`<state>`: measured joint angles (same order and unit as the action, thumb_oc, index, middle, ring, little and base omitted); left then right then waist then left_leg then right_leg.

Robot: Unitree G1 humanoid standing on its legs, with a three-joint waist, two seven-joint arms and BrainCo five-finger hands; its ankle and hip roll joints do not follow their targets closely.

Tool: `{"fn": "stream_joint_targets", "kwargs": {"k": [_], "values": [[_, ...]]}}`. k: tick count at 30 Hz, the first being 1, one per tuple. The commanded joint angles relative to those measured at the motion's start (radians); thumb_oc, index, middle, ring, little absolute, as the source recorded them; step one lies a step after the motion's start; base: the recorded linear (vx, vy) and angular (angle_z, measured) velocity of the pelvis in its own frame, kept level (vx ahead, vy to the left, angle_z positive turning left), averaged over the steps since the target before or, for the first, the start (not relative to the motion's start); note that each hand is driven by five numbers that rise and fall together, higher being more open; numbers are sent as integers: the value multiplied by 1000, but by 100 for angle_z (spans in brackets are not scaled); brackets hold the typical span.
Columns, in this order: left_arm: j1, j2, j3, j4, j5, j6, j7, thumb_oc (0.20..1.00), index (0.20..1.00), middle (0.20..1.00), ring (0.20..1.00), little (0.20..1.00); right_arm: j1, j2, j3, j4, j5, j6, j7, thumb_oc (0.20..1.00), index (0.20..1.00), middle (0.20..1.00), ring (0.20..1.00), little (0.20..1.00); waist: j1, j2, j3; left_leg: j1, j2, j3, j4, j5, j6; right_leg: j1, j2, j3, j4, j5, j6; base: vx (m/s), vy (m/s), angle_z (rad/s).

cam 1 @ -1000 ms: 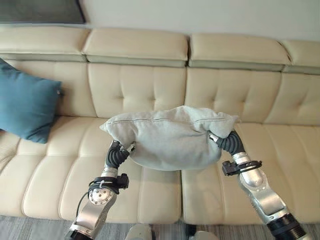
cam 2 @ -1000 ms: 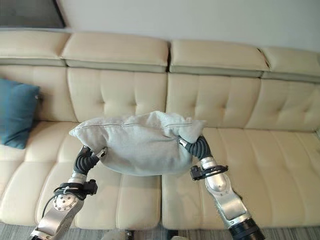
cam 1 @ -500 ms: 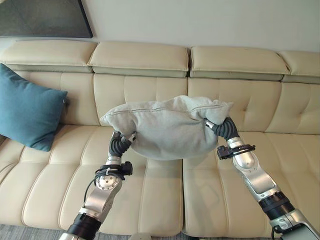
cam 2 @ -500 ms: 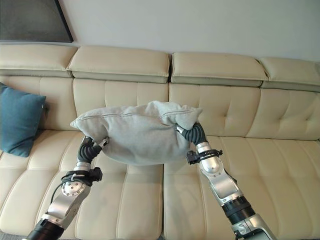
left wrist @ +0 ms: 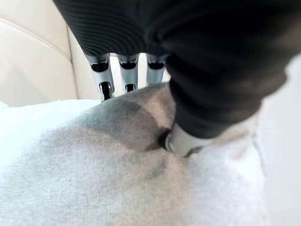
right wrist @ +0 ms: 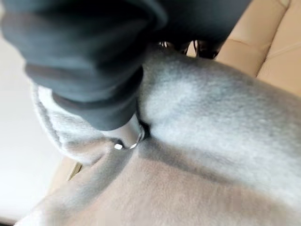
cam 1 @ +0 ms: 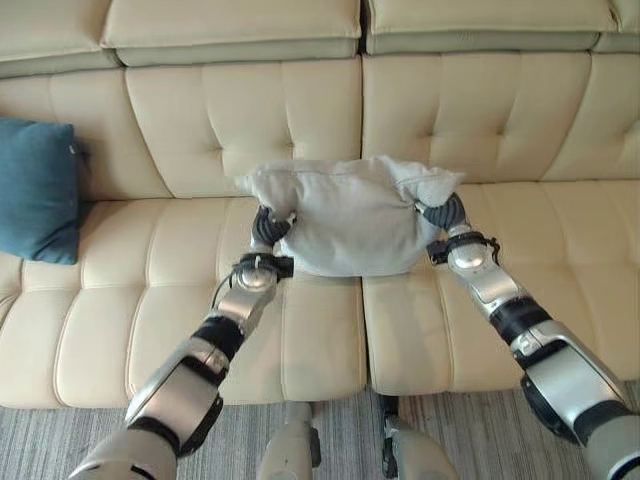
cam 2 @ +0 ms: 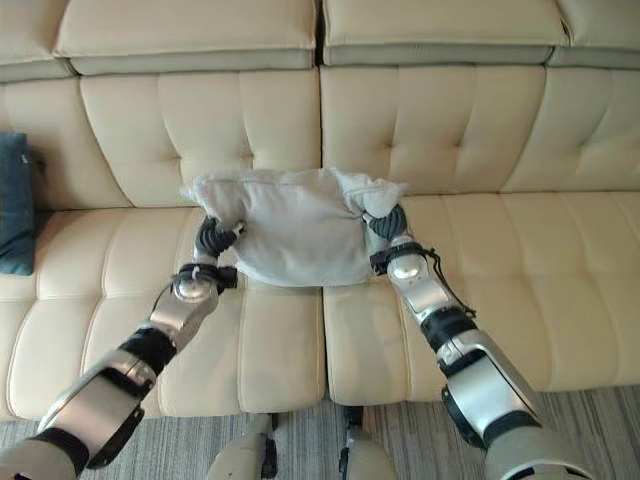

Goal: Pick up all the scattered cushions and arrange them neatly on the sofa.

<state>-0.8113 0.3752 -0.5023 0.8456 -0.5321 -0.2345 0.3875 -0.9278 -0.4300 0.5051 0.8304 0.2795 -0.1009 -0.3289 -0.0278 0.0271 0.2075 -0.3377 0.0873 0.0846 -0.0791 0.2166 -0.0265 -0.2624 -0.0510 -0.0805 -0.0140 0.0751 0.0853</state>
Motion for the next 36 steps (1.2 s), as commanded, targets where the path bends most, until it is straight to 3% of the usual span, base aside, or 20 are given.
{"fn": "stream_joint_targets", "kwargs": {"k": [1, 7, 8, 13, 16, 22, 25, 27, 29, 30, 31, 34, 36], "values": [[-166, 13, -2, 5, -19, -70, -37, 1000, 1000, 1000, 1000, 1000, -175, 20, 54, -85, 24, -69, -11, 1000, 1000, 1000, 1000, 1000, 3, -36, 2, 60, -1, -30, -1, -97, -78, -34, 6, -17, 97, -110, 13, 0, 0, 0], [-251, 140, 25, 44, -28, -91, -32, 1000, 1000, 1000, 1000, 1000, -264, -45, 46, -66, 38, -92, -42, 1000, 1000, 1000, 1000, 1000, 3, -30, -9, 68, -6, -34, -8, -103, -82, -17, 0, -20, 74, -104, 21, 35, 25, 9], [-211, 208, 69, 22, -30, -97, -39, 1000, 1000, 1000, 1000, 1000, -239, -102, -8, -70, 65, -105, -53, 1000, 1000, 1000, 1000, 1000, 6, -33, -29, 83, -10, -34, -8, -113, -80, 11, -1, -23, 47, -97, 22, 57, 51, 20], [-91, 238, 140, 2, -23, -88, -60, 1000, 1000, 1000, 1000, 1000, -107, -155, -108, -107, 130, -123, -28, 1000, 1000, 1000, 1000, 1000, 5, -40, -58, 108, -13, -27, -8, -128, -77, 44, -2, -26, 26, -96, 21, 48, 41, 7], [91, 238, 228, -48, -24, -77, -92, 1000, 1000, 1000, 1000, 1000, 112, -192, -242, -180, 226, -149, 33, 1000, 1000, 1000, 1000, 1000, 1, -48, -75, 135, -16, -25, -8, -143, -72, 76, -3, -31, 17, -98, 20, 54, 39, 3], [339, 215, 309, -155, 7, -73, -144, 1000, 1000, 1000, 1000, 1000, 370, -217, -331, -296, 230, -151, 118, 1000, 1000, 1000, 1000, 1000, -4, -61, -93, 172, -16, -14, -8, -157, -65, 115, -6, -23, 2, -94, 24, 19, 16, -8], [604, 169, 404, -309, 34, -57, -205, 1000, 1000, 1000, 1000, 1000, 629, -221, -403, -462, 144, -126, 201, 1000, 1000, 1000, 1000, 1000, -7, -71, -105, 208, -18, -6, -8, -173, -55, 148, -8, -17, -12, -90, 28, 10, 8, -1], [609, 169, 404, -312, 35, -55, -205, 1000, 1000, 1000, 1000, 1000, 634, -221, -404, -466, 143, -124, 200, 1000, 1000, 1000, 1000, 1000, -7, -71, -107, 209, -17, -5, -8, -173, -55, 150, -8, -17, -13, -90, 28, 14, 6, -11], [833, 113, 474, -379, 78, -33, -258, 1000, 1000, 1000, 1000, 1000, 850, -184, -449, -525, 33, -110, 261, 1000, 1000, 1000, 1000, 1000, -7, -76, -119, 253, -22, 7, -8, -190, -44, 187, -14, -9, -15, -91, 34, 34, 26, -17], [835, 113, 473, -380, 79, -32, -258, 1000, 1000, 1000, 1000, 1000, 852, -184, -449, -527, 33, -110, 261, 1000, 1000, 1000, 1000, 1000, -6, -77, -119, 255, -22, 8, -8, -191, -43, 189, -14, -8, -15, -91, 34, 31, 42, -16], [930, 99, 489, -382, 152, -16, -292, 1000, 1000, 1000, 1000, 1000, 941, -169, -463, -525, -63, -101, 287, 1000, 1000, 1000, 1000, 1000, -8, -76, -122, 282, -25, 12, -8, -198, -38, 207, -18, -6, -9, -97, 37, 18, 41, -10], [982, 93, 481, -366, 205, -4, -312, 1000, 1000, 1000, 1000, 1000, 993, -139, -458, -511, -86, -100, 306, 1000, 1000, 1000, 1000, 1000, -8, -74, -121, 303, -29, 17, 5, -209, -34, 224, -23, -2, -1, -101, 39, -2, 45, -7], [1025, 97, 454, -324, 324, 7, -341, 1000, 1000, 1000, 1000, 1000, 1044, -115, -430, -471, -147, -101, 333, 1000, 1000, 1000, 1000, 1000, -10, -72, -129, 319, -35, 23, 26, -229, -29, 246, -33, -1, 3, -107, 42, -15, 85, -16]]}}
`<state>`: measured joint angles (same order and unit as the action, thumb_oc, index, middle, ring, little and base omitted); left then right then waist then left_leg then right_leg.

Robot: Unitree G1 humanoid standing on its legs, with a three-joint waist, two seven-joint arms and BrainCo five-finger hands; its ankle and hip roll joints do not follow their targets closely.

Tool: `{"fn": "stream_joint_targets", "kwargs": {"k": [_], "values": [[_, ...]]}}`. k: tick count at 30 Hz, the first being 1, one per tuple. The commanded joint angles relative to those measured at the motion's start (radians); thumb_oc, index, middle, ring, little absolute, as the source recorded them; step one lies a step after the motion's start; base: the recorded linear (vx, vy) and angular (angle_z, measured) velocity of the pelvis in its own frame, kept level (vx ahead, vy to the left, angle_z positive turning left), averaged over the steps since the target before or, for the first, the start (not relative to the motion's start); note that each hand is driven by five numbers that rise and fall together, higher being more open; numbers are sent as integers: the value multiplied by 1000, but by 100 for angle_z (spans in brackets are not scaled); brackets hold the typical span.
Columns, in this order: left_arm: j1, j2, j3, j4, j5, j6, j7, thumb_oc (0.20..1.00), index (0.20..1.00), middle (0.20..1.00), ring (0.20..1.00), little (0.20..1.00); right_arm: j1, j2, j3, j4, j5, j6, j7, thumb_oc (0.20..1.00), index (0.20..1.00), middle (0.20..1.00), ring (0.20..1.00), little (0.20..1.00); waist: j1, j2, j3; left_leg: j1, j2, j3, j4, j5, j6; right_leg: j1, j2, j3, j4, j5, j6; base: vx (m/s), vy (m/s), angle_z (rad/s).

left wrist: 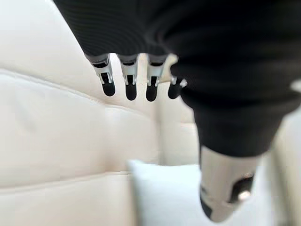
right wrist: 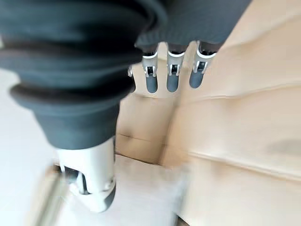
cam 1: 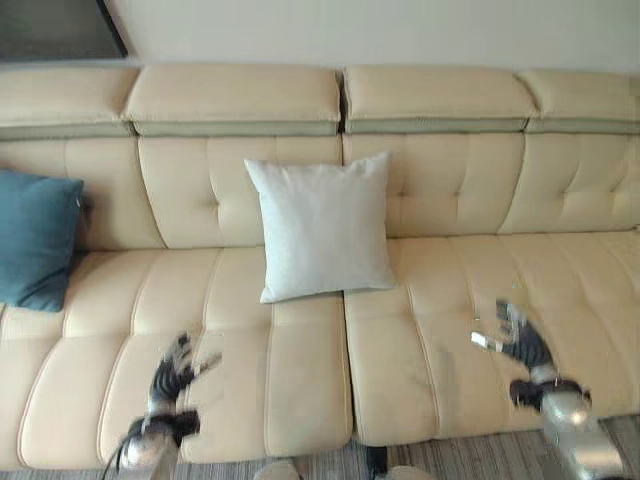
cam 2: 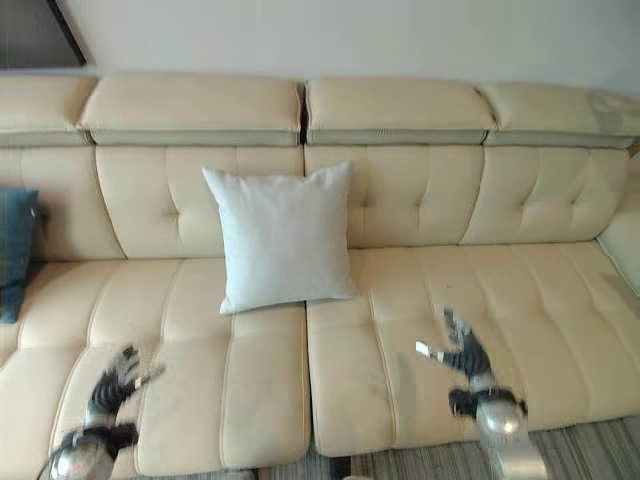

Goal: Pick up all the scattered cushions and arrange them neatly on the sofa.

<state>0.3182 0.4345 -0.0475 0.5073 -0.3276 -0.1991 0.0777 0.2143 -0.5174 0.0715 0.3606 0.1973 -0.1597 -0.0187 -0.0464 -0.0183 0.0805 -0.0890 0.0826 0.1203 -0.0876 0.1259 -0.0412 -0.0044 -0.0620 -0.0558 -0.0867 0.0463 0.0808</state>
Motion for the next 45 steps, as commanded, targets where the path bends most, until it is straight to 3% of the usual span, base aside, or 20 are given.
{"fn": "stream_joint_targets", "kwargs": {"k": [1, 5, 11, 12, 13, 16, 18, 19, 22, 24, 29, 31, 32, 37, 41, 43, 45], "values": [[-104, 33, -11, 38, 148, -27, -31, 1000, 1000, 1000, 1000, 1000, -93, -17, 13, 26, -73, -44, 22, 1000, 1000, 1000, 1000, 1000, 7, -26, -3, 75, -34, -12, 43, -145, -12, -5, -27, -27, 78, -79, 48, -29, 106, -11], [-105, 25, -31, 56, 166, -26, -34, 1000, 1000, 1000, 1000, 1000, -84, 8, 29, 59, -71, -43, 24, 1000, 1000, 1000, 1000, 1000, 3, -25, 1, 80, -42, -9, 63, -163, -3, 1, -38, -21, 88, -78, 54, -50, 98, 0], [-157, 39, -48, 53, 187, -43, 7, 1000, 1000, 1000, 1000, 1000, -132, 53, 80, 88, -76, -37, 9, 1000, 1000, 1000, 1000, 1000, 1, -25, 54, 38, -53, 19, 50, -148, 25, -133, -56, 21, 168, -6, 104, -216, 118, -17], [-158, 39, -48, 53, 187, -43, 7, 1000, 1000, 1000, 1000, 1000, -133, 54, 80, 88, -76, -37, 9, 1000, 1000, 1000, 1000, 1000, 2, -26, 53, 36, -54, 20, 50, -148, 25, -136, -56, 22, 171, -7, 105, -306, 32, -76], [-197, 48, -58, 57, 192, -38, 17, 1000, 1000, 1000, 1000, 1000, -165, 69, 106, 100, -69, -39, 3, 1000, 1000, 1000, 1000, 1000, 13, -20, 73, -10, -39, 15, 64, -125, 32, -156, -42, 21, 270, -53, 105, -283, 17, -54], [-216, 53, -70, 60, 202, -35, 20, 1000, 1000, 1000, 1000, 1000, -170, 74, 124, 109, -69, -41, 3, 1000, 1000, 1000, 1000, 1000, 31, -16, 64, -42, -34, 2, 68, -101, 35, -109, -24, 26, 370, -114, 85, -237, -44, -2], [-208, 48, -70, 66, 202, -32, 23, 1000, 1000, 1000, 1000, 1000, -159, 75, 123, 113, -77, -40, -3, 1000, 1000, 1000, 1000, 1000, 48, -22, 48, -63, -35, 0, 70, -93, 34, -64, -19, 31, 381, -124, 79, -212, -188, 15], [-221, 32, -81, 69, 193, -34, 30, 1000, 1000, 1000, 1000, 1000, -164, 74, 136, 95, -75, -36, -5, 1000, 1000, 1000, 1000, 1000, 70, -45, 50, -122, -37, -13, 86, -41, 11, 0, 7, 35, 266, -202, 33, -294, -300, 2], [-231, 19, -87, 76, 186, -35, 31, 1000, 1000, 1000, 1000, 1000, -166, 61, 136, 80, -72, -39, -11, 1000, 1000, 1000, 1000, 1000, 69, -43, 52, -157, -30, -22, 85, -16, -4, 5, 28, 36, 183, -207, 11, -195, -181, 18], [-243, 0, -105, 70, 186, -34, 33, 1000, 1000, 1000, 1000, 1000, -156, 41, 119, 72, -69, -40, -19, 1000, 1000, 1000, 1000, 1000, 54, -23, 73, -190, -20, -27, 76, 30, -45, -8, 51, 12, 147, -189, -1, -247, -126, 34], [-246, -11, -132, 55, 200, -36, 18, 1000, 1000, 1000, 1000, 1000, -149, 25, 102, 68, -64, -39, -25, 1000, 1000, 1000, 1000, 1000, 31, -29, 88, -173, -43, -51, 155, -55, -27, -38, 29, -10, 144, -150, -2, -191, -27, 21], [-229, -18, -136, 40, 201, -41, 11, 1000, 1000, 1000, 1000, 1000, -145, 23, 98, 65, -59, -40, -20, 1000, 1000, 1000, 1000, 1000, 18, -46, 82, -122, -95, -121, 243, -170, -20, -65, 9, 12, 140, -116, 0, -138, 43, -2], [-222, -22, -136, 36, 200, -42, 12, 1000, 1000, 1000, 1000, 1000, -145, 26, 98, 65, -60, -40, -20, 1000, 1000, 1000, 1000, 1000, 15, -42, 80, -94, -100, -137, 244, -189, -17, -65, 13, 22, 137, -114, 3, -79, 87, -10], [-221, -17, -143, 44, 205, -31, 8, 1000, 1000, 1000, 1000, 1000, -128, 68, 81, 99, -21, -34, -16, 1000, 1000, 1000, 1000, 1000, -20, -31, 44, -1, -105, -111, 141, -195, 22, -71, 19, 76, 144, -90, 26, -3, 162, -36], [-236, -11, -153, 50, 205, -28, 4, 1000, 1000, 1000, 1000, 1000, -148, 89, 87, 117, -4, -31, -19, 1000, 1000, 1000, 1000, 1000, -32, -29, 49, 17, -105, -66, 130, -203, 40, -103, 28, 137, 165, -67, 40, -70, 96, -90], [-243, -10, -162, 47, 213, -27, 5, 1000, 1000, 1000, 1000, 1000, -170, 98, 102, 118, -5, -29, -19, 1000, 1000, 1000, 1000, 1000, -39, -31, 56, 24, -97, -10, 139, -215, 51, -135, 39, 174, 180, -49, 51, -72, 38, -82], [-243, -10, -162, 47, 213, -27, 5, 1000, 1000, 1000, 1000, 1000, -170, 98, 102, 118, -5, -29, -19, 1000, 1000, 1000, 1000, 1000, -38, -31, 56, 24, -97, -9, 139, -216, 51, -135, 39, 174, 181, -49, 51, -51, -1, -112]]}}
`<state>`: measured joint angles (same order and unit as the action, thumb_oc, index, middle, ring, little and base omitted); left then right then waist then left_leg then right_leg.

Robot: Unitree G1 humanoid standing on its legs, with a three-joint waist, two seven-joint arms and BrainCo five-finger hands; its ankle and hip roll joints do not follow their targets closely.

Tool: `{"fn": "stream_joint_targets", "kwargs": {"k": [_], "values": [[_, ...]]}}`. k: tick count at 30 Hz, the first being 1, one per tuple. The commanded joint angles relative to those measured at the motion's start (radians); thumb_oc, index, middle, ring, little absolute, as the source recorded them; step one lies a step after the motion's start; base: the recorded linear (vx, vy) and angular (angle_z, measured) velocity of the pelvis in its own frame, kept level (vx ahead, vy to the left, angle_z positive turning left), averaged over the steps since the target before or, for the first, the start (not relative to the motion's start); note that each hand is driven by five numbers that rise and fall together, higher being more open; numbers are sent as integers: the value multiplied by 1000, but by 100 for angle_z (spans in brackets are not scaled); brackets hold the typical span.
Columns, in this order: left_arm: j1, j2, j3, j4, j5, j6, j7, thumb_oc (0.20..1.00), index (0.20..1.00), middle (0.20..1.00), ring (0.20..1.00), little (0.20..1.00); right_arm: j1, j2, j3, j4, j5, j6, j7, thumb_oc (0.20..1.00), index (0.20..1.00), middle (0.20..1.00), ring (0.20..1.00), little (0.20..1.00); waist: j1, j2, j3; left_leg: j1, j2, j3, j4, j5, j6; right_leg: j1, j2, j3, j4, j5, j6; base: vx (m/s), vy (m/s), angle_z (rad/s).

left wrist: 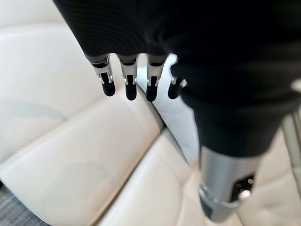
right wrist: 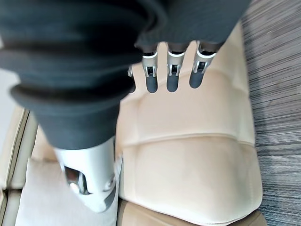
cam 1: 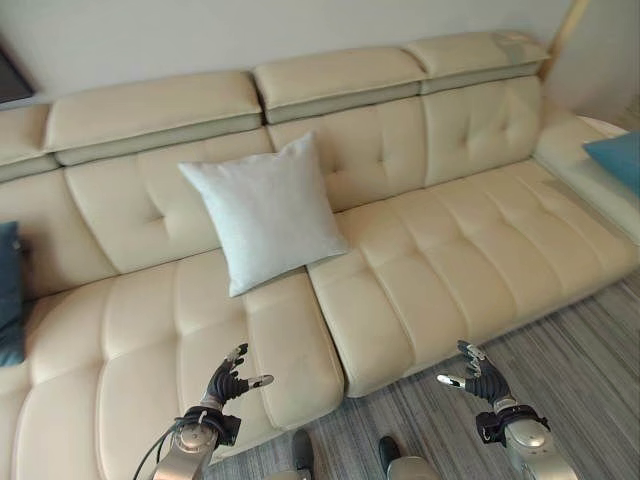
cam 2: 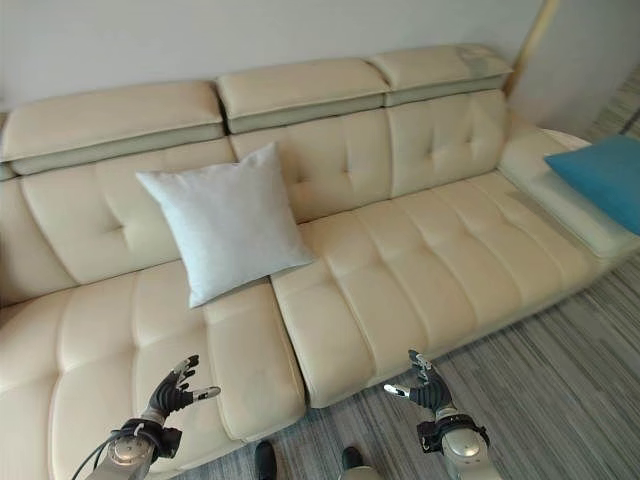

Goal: Pick up all the scattered cushions and arrange them neatly on the sofa.

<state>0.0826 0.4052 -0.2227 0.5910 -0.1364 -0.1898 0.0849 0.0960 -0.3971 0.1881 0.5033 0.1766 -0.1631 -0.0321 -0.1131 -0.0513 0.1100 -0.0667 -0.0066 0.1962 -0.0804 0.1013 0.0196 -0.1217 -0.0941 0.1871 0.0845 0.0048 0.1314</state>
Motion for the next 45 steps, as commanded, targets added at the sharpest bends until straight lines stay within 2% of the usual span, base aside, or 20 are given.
{"fn": "stream_joint_targets", "kwargs": {"k": [1, 3, 7, 12, 13, 15, 16, 17, 18, 21, 22, 23, 24, 27, 29, 30, 35, 39, 42, 45], "values": [[-9, 20, 10, -57, 17, -38, -3, 1000, 1000, 1000, 1000, 1000, -73, -18, -3, -26, 6, -24, -9, 1000, 1000, 1000, 1000, 1000, 33, 4, 34, 7, 7, -37, 133, -198, -5, -44, 63, -101, 20, 1, 8, -69, -97, -92], [-8, 23, 2, -94, 0, -30, -9, 1000, 1000, 1000, 1000, 1000, -92, -12, 13, -22, -7, -23, -17, 1000, 1000, 1000, 1000, 1000, 60, 12, 38, 36, 53, 56, 136, -210, -12, -61, -6, -336, 52, -18, -3, -52, -166, -245], [6, 14, 2, -100, -8, -22, -26, 1000, 1000, 1000, 1000, 1000, -94, -10, 40, -49, -32, -18, -13, 1000, 1000, 1000, 1000, 1000, 81, 19, 20, 89, 99, 148, 119, -226, -33, -19, -75, -554, 49, -44, 0, 69, -150, -138], [-7, -3, -31, -92, 11, -19, -50, 1000, 1000, 1000, 1000, 1000, -84, -28, 37, -85, -43, -24, -11, 1000, 1000, 1000, 1000, 1000, 50, 14, 8, 97, 146, 202, 250, -267, -56, -6, -47, -481, 21, -48, -9, 127, -236, -101], [-13, -14, -46, -92, 9, -16, -51, 1000, 1000, 1000, 1000, 1000, -82, -42, 35, -96, -32, -27, -16, 1000, 1000, 1000, 1000, 1000, 44, 12, 18, 70, 188, 189, 374, -243, -68, 27, -24, -458, 7, -65, -31, 155, -295, -34], [-15, -22, -53, -89, 4, -15, -44, 1000, 1000, 1000, 1000, 1000, -85, -52, 38, -96, -29, -27, -22, 1000, 1000, 1000, 1000, 1000, 50, 18, 27, 51, 202, 149, 438, -207, -82, 41, 1, -435, 1, -75, -49, 82, -205, -12], [-22, -27, -59, -87, -3, -16, -37, 1000, 1000, 1000, 1000, 1000, -90, -58, 41, -102, -26, -21, -25, 1000, 1000, 1000, 1000, 1000, 61, 9, 37, 8, 176, 88, 486, -168, -73, 41, 10, -418, -7, -62, -69, 62, -197, -39], [-22, -29, -68, -89, -5, -18, -33, 1000, 1000, 1000, 1000, 1000, -91, -60, 45, -108, -22, -20, -24, 1000, 1000, 1000, 1000, 1000, 73, 6, 44, -26, 128, 12, 510, -182, -67, 49, 18, -390, -9, -64, -73, 148, -191, -106], [-16, -33, -74, -91, -3, -20, -29, 1000, 1000, 1000, 1000, 1000, -92, -61, 51, -114, -15, -24, -24, 1000, 1000, 1000, 1000, 1000, 100, -3, 51, -85, 38, -97, 495, -225, -52, 70, 29, -337, -14, -72, -67, 243, -123, -122], [-15, -36, -77, -91, -7, -22, -31, 1000, 1000, 1000, 1000, 1000, -89, -61, 50, -99, -13, -28, -27, 1000, 1000, 1000, 1000, 1000, 111, -4, 47, -121, -1, -134, 436, -237, -39, 83, 35, -307, -19, -84, -63, 175, -46, -114], [-11, -33, -80, -95, -2, -18, -33, 1000, 1000, 1000, 1000, 1000, -93, -59, 47, -88, -9, -28, -33, 1000, 1000, 1000, 1000, 1000, 127, 9, 51, -170, -43, -188, 363, -184, -42, 102, 67, -272, -19, -93, -68, 221, -25, -70], [-11, -33, -80, -95, -2, -18, -33, 1000, 1000, 1000, 1000, 1000, -92, -59, 47, -88, -8, -28, -33, 1000, 1000, 1000, 1000, 1000, 128, 8, 51, -165, -44, -187, 358, -183, -42, 104, 66, -271, -19, -94, -68, 317, -22, -59], [-10, -31, -79, -92, 1, -14, -33, 1000, 1000, 1000, 1000, 1000, -97, -55, 51, -76, -4, -30, -38, 1000, 1000, 1000, 1000, 1000, 140, 24, 53, -194, -66, -226, 283, -114, -51, 125, 102, -246, -21, -108, -74, 169, -16, -45], [-10, -32, -69, -94, -1, -8, -29, 1000, 1000, 1000, 1000, 1000, -108, -46, 59, -61, 2, -30, -45, 1000, 1000, 1000, 1000, 1000, 161, 37, 64, -240, -68, -232, 214, -47, -58, 171, 140, -199, -15, -139, -85, 295, -3, -47], [-11, -32, -64, -92, -1, -7, -28, 1000, 1000, 1000, 1000, 1000, -109, -44, 60, -58, 2, -27, -45, 1000, 1000, 1000, 1000, 1000, 171, 37, 65, -242, -66, -227, 211, -38, -60, 183, 147, -182, -8, -149, -87, 289, 64, -57], [4, -32, -50, -91, -3, -6, -30, 1000, 1000, 1000, 1000, 1000, -98, -37, 63, -65, 1, -25, -33, 1000, 1000, 1000, 1000, 1000, 173, 40, 50, -214, -59, -227, 192, -40, -37, 205, 152, -156, 0, -171, -83, 232, 83, -79], [19, -30, -39, -88, -17, -6, -39, 1000, 1000, 1000, 1000, 1000, -84, -19, 69, -62, -12, -22, -11, 1000, 1000, 1000, 1000, 1000, 181, 14, 31, -186, -57, -179, 224, -79, -8, 208, 105, -140, 62, -189, -45, 312, 147, -57], [28, -9, -34, -112, -13, -2, -48, 1000, 1000, 1000, 1000, 1000, -68, -10, 62, -91, -29, -19, 8, 1000, 1000, 1000, 1000, 1000, 175, 1, 34, -122, -56, -138, 237, -153, 35, 97, 48, -183, 303, -56, 50, 247, 112, -80], [19, -5, -33, -114, -11, 0, -40, 1000, 1000, 1000, 1000, 1000, -75, 3, 65, -90, -28, -20, 7, 1000, 1000, 1000, 1000, 1000, 170, 11, 46, -74, -51, -130, 238, -189, 48, 16, 4, -256, 362, -15, 55, 241, 77, 3], [19, -8, -33, -113, -17, -3, -38, 1000, 1000, 1000, 1000, 1000, -76, 0, 63, -98, -26, -19, 4, 1000, 1000, 1000, 1000, 1000, 162, 19, 47, -35, -51, -144, 221, -209, 47, -26, -11, -303, 310, -49, 28, 224, 13, -4]]}}
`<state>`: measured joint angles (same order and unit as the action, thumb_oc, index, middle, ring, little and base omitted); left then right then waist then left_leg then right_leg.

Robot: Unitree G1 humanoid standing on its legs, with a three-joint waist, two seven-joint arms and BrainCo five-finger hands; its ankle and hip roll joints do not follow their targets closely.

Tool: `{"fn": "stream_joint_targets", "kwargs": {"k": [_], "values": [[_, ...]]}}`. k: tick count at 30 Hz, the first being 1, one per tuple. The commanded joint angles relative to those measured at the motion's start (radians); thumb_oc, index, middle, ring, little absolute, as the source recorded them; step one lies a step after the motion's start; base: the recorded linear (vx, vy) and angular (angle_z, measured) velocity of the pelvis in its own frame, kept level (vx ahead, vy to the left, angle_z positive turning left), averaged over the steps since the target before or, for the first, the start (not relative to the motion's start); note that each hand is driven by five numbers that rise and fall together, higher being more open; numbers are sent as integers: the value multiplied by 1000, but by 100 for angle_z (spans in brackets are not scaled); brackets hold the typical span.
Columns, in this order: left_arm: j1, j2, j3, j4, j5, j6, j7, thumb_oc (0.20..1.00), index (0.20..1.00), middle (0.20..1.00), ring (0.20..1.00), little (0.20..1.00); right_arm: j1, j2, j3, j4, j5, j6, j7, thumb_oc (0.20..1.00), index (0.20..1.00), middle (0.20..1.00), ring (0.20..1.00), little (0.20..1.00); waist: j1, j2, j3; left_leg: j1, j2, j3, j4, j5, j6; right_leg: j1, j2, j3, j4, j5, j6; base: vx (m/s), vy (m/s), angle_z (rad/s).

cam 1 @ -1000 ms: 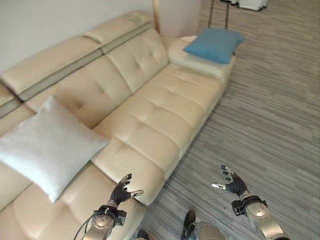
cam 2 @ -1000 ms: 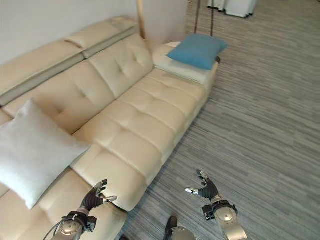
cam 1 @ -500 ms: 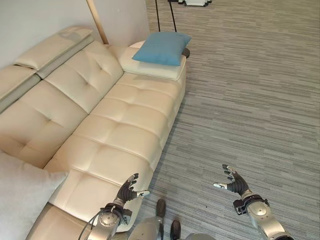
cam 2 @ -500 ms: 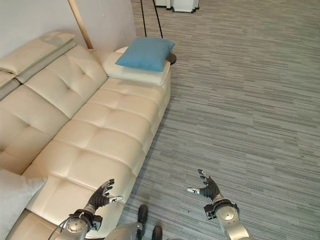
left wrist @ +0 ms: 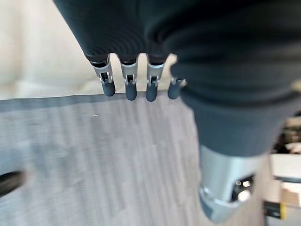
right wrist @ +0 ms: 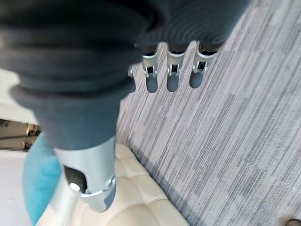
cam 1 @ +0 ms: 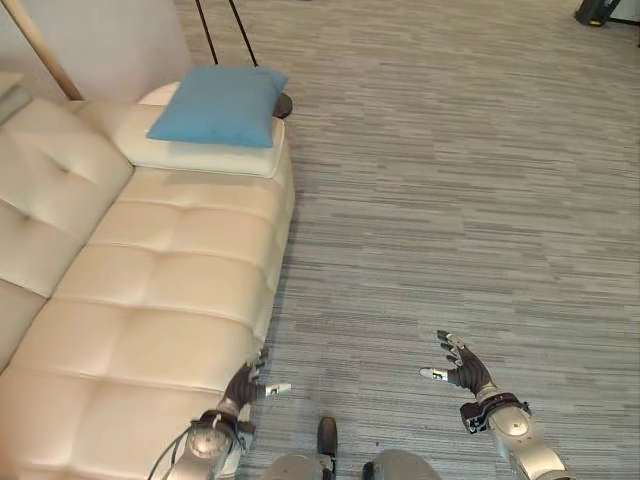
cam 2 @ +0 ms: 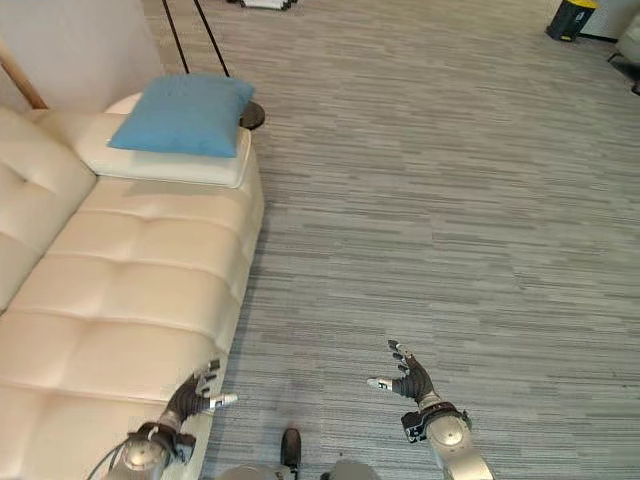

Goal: Pick up all the scattered cushions and arrange them neatly on the sofa.

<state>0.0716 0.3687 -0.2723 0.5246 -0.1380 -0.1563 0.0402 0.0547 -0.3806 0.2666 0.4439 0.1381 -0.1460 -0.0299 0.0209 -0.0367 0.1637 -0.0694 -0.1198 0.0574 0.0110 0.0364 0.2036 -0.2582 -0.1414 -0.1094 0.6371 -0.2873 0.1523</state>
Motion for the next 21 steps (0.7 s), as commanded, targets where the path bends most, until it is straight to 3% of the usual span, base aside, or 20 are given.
{"fn": "stream_joint_targets", "kwargs": {"k": [1, 4, 6, 8, 10, 13, 14, 15, 16, 19, 21], "values": [[28, 28, 16, -44, -20, -36, 11, 1000, 1000, 1000, 1000, 1000, -43, -22, -17, -32, 18, -34, -3, 1000, 1000, 1000, 1000, 1000, 17, 10, 1, 9, 61, -13, 116, -167, -141, 53, 25, -43, -313, 242, -9, 415, -28, 14], [23, 26, 15, -38, -18, -33, 15, 1000, 1000, 1000, 1000, 1000, -53, -26, -11, -29, 24, -31, -9, 1000, 1000, 1000, 1000, 1000, 3, 9, 16, 54, 56, -24, 111, -198, -147, 8, 20, -63, -409, 275, -8, 323, -62, -4], [12, 22, 19, -30, -3, -32, 18, 1000, 1000, 1000, 1000, 1000, -49, -28, -14, -30, 19, -24, -12, 1000, 1000, 1000, 1000, 1000, -27, 5, 25, 125, 50, -60, 101, -243, -166, -47, 23, -47, -537, 319, 13, 573, -150, 19], [14, 22, 18, -35, 6, -36, 13, 1000, 1000, 1000, 1000, 1000, -33, -31, -23, -39, 15, -23, -10, 1000, 1000, 1000, 1000, 1000, -37, 3, 25, 166, 51, -85, 102, -277, -175, -47, 23, -29, -545, 330, 18, 463, -147, 39], [21, 12, 15, -21, 12, -40, 8, 1000, 1000, 1000, 1000, 1000, -5, -31, -36, -39, 19, -27, -4, 1000, 1000, 1000, 1000, 1000, -46, 2, 13, 192, 57, -113, 122, -284, -190, -29, 26, -12, -515, 344, 1, 441, -180, 69], [24, 1, 12, 1, 4, -42, 7, 1000, 1000, 1000, 1000, 1000, 19, -45, -57, -40, 36, -38, -3, 1000, 1000, 1000, 1000, 1000, -61, 23, -5, 181, 109, -116, 211, -217, -250, 10, 44, -37, -489, 319, -34, 370, -222, 95], [23, 1, 9, 3, 1, -42, 4, 1000, 1000, 1000, 1000, 1000, 23, -49, -60, -44, 43, -41, -2, 1000, 1000, 1000, 1000, 1000, -66, 21, -8, 157, 117, -111, 262, -177, -262, 24, 44, -40, -491, 308, -44, 198, -147, 82], [23, 1, 9, 3, 1, -42, 4, 1000, 1000, 1000, 1000, 1000, 23, -49, -60, -44, 43, -41, -2, 1000, 1000, 1000, 1000, 1000, -68, 22, -9, 152, 118, -113, 268, -180, -263, 23, 44, -43, -491, 307, -45, 289, -211, 70], [10, 1, 9, 17, -9, -41, 10, 1000, 1000, 1000, 1000, 1000, 18, -63, -61, -45, 55, -46, -7, 1000, 1000, 1000, 1000, 1000, -69, 23, -4, 92, 138, -92, 403, -97, -288, 71, 58, -50, -497, 269, -73, 206, -148, 41], [-14, -2, 6, 27, -22, -42, 17, 1000, 1000, 1000, 1000, 1000, 14, -76, -62, -44, 62, -44, -14, 1000, 1000, 1000, 1000, 1000, -61, 12, 12, -1, 154, -52, 450, -114, -269, 114, 53, -56, -502, 231, -90, 258, -168, 18], [-32, 0, 2, 26, -28, -41, 25, 1000, 1000, 1000, 1000, 1000, 9, -82, -78, -39, 69, -44, -26, 1000, 1000, 1000, 1000, 1000, -42, -3, 20, -98, 139, -23, 349, -177, -234, 167, 54, -63, -516, 191, -93, 370, -96, 23]]}}
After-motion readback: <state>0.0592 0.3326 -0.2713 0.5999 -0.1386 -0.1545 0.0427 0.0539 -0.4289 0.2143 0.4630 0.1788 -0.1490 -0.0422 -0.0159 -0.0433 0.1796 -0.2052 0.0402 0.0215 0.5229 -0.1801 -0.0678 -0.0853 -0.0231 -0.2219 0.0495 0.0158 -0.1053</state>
